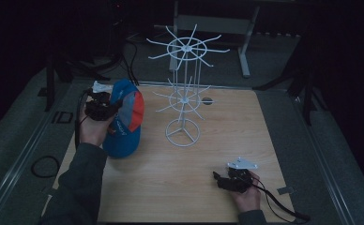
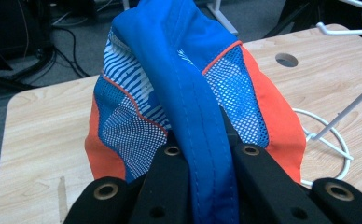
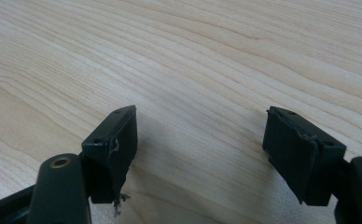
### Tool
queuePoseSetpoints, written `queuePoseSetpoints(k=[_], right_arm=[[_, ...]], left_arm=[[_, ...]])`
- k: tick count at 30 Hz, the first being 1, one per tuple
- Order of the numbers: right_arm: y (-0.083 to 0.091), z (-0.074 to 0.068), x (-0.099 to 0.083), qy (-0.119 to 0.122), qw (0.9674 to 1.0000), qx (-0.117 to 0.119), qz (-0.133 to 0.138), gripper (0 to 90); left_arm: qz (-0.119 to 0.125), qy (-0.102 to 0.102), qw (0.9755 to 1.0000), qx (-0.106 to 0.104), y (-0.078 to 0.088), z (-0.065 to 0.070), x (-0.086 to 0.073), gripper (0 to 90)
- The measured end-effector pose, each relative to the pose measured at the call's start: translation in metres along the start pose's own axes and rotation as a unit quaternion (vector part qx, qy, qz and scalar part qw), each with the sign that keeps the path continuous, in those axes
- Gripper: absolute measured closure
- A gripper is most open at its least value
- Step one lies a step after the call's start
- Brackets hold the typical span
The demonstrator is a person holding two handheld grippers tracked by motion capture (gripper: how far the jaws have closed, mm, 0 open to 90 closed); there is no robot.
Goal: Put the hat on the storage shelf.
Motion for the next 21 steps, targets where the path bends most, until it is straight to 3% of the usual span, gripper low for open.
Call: queuePoseSetpoints(k=[14,21], right_arm=[[0.0,0.0,0.0,0.001,1.0,0.0,0.001,26.1],[0.0,0.0,0.0,0.0,1.0,0.0,0.0,26.1]], left_arm=[[0.022,-0.027,0.9993,-0.013,0.013,0.004,0.011,88.3],[0.043,-0.043,0.9976,-0.032,0.022,0.01,0.021,88.3]])
Point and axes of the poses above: each handheld gripper's, and its own axes: y roughly backward along the jaws, x roughly out of its top, z roughly to its right, the point moved 6 cm from there along -y, roughly forward along the jaws, and after that the axes turned 15 degrees about -x, right-handed, at the moved point
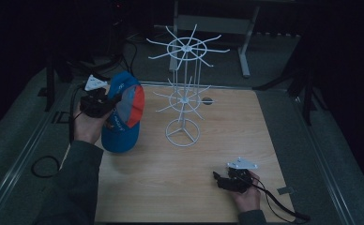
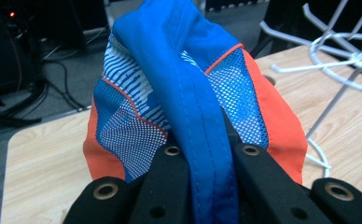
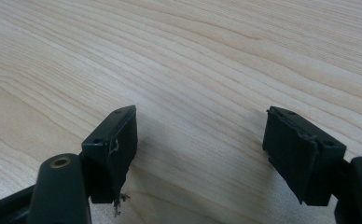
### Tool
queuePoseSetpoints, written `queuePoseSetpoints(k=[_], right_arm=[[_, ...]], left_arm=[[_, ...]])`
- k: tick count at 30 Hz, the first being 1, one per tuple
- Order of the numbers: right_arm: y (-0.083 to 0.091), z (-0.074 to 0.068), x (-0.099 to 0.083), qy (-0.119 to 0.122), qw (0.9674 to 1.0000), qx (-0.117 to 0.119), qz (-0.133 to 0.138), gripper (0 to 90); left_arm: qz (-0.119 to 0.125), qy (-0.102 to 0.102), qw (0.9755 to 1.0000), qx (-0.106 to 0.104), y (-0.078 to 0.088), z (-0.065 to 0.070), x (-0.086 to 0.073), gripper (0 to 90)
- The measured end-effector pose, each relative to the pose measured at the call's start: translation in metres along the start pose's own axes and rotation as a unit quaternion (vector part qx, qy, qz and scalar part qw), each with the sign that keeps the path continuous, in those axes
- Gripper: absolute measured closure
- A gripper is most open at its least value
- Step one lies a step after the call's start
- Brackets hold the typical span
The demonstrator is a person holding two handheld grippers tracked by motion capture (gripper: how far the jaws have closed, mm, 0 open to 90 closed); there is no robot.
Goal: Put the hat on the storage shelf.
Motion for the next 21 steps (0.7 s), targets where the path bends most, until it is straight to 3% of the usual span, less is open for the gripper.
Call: queuePoseSetpoints(k=[10,11,21], right_arm=[[0.0,0.0,0.0,0.0,1.0,0.0,0.0,26.1],[0.0,0.0,0.0,-0.001,1.0,0.0,0.0,26.1],[0.0,0.0,0.0,0.0,1.0,0.0,0.001,26.1]], left_arm=[[0.014,-0.009,0.9995,-0.027,0.007,0.004,0.008,88.2],[0.019,-0.012,0.999,-0.039,0.009,0.005,0.011,88.2],[0.04,-0.028,0.9971,-0.058,0.019,0.011,0.021,88.0]])
Point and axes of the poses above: each handheld gripper's, and its own axes: y roughly backward along the jaws, x roughly out of its top, z roughly to its right, the point moved 6 cm from there along -y, roughly forward along the jaws, and after that the axes turned 15 degrees about -x, right-handed, at the moved point
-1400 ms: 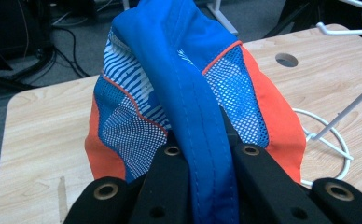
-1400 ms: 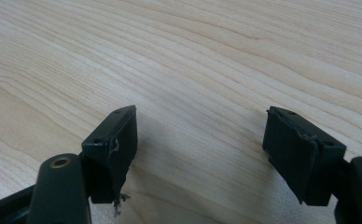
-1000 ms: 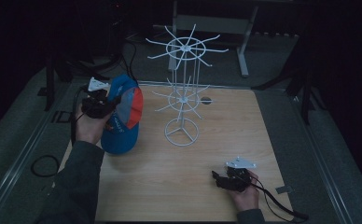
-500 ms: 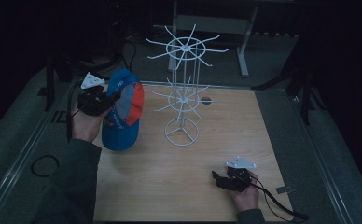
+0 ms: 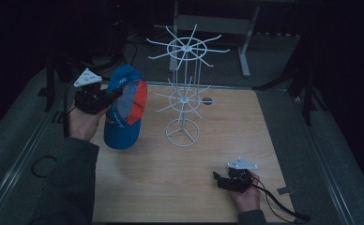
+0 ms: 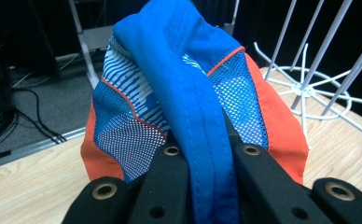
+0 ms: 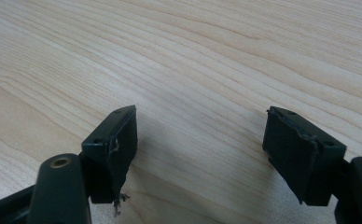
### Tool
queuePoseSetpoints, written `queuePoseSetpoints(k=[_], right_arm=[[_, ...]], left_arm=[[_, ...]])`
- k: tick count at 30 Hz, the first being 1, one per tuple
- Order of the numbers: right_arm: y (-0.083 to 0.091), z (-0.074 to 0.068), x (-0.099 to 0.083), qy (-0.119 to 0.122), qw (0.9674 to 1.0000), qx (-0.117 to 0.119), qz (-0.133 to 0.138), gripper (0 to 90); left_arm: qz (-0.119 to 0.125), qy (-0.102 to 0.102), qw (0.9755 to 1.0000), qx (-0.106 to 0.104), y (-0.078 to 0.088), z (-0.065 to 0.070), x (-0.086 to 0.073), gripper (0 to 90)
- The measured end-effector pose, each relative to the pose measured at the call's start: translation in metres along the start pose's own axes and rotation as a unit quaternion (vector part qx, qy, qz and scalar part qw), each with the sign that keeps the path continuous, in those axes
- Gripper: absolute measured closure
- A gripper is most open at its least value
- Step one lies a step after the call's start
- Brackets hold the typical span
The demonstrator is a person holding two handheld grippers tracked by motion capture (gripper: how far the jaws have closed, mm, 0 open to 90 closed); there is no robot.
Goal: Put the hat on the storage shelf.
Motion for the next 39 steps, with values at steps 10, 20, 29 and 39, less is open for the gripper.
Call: queuePoseSetpoints(k=[10,20,29,39], right_arm=[[0.0,0.0,0.0,0.0,1.0,0.0,0.0,26.1],[0.0,0.0,0.0,0.0,1.0,0.001,0.0,25.9],[0.0,0.0,0.0,0.0,1.0,0.001,-0.001,25.7],[0.0,0.0,0.0,0.0,1.0,0.001,-0.001,25.7]], left_arm=[[0.023,-0.003,0.9996,-0.016,0.01,0.003,0.007,88.0],[0.051,-0.011,0.9982,-0.03,0.021,0.006,0.016,88.1],[0.068,-0.014,0.9968,-0.04,0.029,0.009,0.023,88.1],[0.081,-0.019,0.9957,-0.04,0.036,0.013,0.034,88.1]])
Point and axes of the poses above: each handheld gripper's, and its own axes: y roughly backward along the jaws, x roughly out of its top, z roughly to its right, the point moved 6 cm from there along -y, roughly forward along the jaws, and after that the axes turned 15 degrees about -x, right-handed, at the moved point
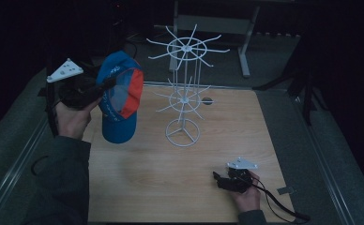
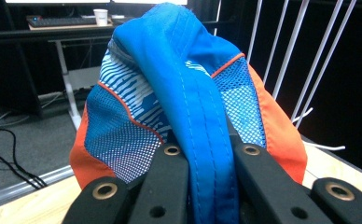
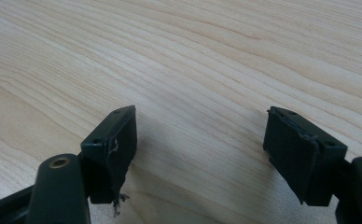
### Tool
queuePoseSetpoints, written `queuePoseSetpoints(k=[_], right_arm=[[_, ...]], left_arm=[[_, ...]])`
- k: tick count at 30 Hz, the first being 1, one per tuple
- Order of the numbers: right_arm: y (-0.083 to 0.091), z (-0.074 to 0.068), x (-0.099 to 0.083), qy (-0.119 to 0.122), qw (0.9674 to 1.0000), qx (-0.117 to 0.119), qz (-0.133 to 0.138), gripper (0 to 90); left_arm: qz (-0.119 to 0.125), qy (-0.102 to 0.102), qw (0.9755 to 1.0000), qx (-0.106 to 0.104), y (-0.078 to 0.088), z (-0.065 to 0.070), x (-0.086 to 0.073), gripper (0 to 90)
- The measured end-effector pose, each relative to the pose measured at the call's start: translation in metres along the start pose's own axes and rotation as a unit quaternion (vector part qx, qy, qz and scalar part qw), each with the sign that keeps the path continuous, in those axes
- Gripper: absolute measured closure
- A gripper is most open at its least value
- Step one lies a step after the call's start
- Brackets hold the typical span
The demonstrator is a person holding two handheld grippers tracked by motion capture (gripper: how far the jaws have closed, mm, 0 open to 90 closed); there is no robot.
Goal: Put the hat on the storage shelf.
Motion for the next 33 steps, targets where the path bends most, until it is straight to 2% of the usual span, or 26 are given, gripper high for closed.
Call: queuePoseSetpoints(k=[15,23,28,33], right_arm=[[0.0,0.0,0.0,0.0,1.0,0.0,-0.001,25.7],[0.0,0.0,0.0,0.0,1.0,0.0,-0.001,25.6],[0.0,0.0,0.0,0.0,1.0,0.0,-0.001,25.6],[0.0,0.0,0.0,0.0,1.0,0.0,-0.001,25.6]], left_arm=[[0.021,-0.001,0.9996,-0.017,0.008,0.005,0.016,88.3],[0.032,0.004,0.9989,-0.035,0.01,0.008,0.02,88.4],[0.047,0.011,0.9976,-0.051,0.012,0.011,0.024,88.4],[0.05,0.014,0.9964,-0.067,0.013,0.015,0.027,88.5]])
Point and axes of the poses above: each handheld gripper's, and its own axes: y roughly backward along the jaws, x roughly out of its top, z roughly to its right, the point moved 6 cm from there along -y, roughly forward along the jaws, and after that the axes turned 15 degrees about -x, right-handed, at the moved point
